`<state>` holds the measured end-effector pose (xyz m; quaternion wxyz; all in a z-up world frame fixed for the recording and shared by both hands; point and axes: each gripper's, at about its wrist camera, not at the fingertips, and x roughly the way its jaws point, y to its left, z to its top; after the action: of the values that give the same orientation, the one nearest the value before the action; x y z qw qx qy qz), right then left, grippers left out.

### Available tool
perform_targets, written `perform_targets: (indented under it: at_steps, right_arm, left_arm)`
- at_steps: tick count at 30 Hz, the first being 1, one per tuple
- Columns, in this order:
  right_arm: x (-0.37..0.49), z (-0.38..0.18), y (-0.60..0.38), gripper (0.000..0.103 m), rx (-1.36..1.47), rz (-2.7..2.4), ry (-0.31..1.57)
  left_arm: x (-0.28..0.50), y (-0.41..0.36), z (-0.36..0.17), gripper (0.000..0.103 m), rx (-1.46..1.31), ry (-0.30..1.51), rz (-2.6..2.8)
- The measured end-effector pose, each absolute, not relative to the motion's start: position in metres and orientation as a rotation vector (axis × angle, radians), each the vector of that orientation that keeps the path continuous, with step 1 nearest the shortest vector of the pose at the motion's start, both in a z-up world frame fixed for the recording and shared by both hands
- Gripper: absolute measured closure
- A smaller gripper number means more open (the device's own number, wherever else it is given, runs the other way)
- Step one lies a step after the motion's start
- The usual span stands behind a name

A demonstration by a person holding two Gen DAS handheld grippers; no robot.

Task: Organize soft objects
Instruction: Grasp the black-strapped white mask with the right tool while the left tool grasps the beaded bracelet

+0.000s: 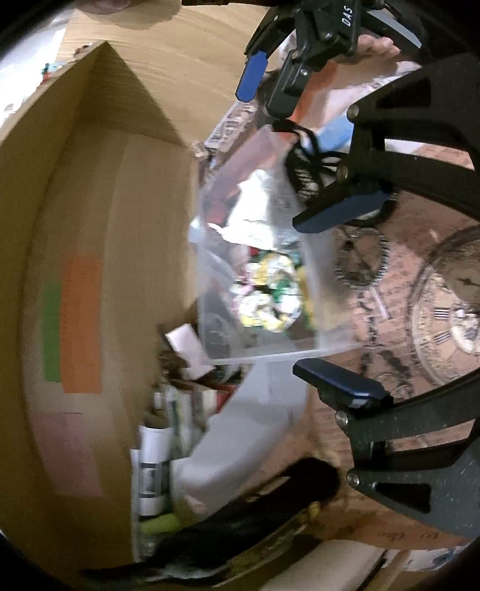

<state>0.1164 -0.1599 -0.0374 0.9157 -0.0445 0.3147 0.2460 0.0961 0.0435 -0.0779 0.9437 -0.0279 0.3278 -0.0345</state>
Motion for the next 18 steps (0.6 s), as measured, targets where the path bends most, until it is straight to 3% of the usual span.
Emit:
perform_targets:
  at_steps: [10, 18]
  right_arm:
    - [0.116, -0.086, -0.157, 0.019, -0.075, 0.534, 0.819]
    - [0.125, -0.109, -0.148, 0.019, -0.054, 0.571, 0.916]
  left_arm:
    - [0.095, 0.045, -0.124, 0.033, -0.089, 0.787, -0.071]
    - [0.115, 0.044, -0.151, 0.05, -0.128, 0.875, -0.096]
